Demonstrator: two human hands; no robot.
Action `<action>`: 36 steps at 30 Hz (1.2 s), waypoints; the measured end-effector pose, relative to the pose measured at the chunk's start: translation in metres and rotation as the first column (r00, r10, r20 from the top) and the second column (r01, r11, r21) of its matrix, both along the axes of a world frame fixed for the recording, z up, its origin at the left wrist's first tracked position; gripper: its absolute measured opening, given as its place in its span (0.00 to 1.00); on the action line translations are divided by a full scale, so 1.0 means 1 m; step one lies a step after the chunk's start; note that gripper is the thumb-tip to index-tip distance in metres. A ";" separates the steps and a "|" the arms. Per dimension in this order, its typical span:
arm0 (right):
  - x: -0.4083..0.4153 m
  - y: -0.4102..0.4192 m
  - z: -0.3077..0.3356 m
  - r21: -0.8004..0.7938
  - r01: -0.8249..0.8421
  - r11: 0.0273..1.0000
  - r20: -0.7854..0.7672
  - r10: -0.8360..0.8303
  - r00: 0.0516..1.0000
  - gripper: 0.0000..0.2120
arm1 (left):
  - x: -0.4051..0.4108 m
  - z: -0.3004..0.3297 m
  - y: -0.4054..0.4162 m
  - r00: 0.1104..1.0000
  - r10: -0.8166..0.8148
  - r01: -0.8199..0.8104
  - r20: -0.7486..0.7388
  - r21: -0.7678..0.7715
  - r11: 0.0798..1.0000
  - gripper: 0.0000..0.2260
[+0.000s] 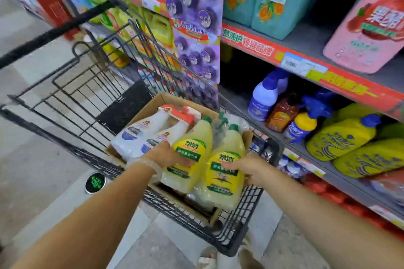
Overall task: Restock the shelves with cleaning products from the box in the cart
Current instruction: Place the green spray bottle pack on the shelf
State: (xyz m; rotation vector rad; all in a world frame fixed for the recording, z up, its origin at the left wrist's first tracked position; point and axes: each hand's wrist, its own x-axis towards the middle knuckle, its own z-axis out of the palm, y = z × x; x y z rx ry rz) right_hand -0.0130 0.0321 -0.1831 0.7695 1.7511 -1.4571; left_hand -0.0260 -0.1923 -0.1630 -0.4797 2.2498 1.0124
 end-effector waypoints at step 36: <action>0.593 0.451 0.373 0.122 0.940 0.319 -0.945 -0.253 0.208 0.23 | 0.390 0.327 0.575 0.398 -0.381 0.887 -0.835 0.243 0.394 0.20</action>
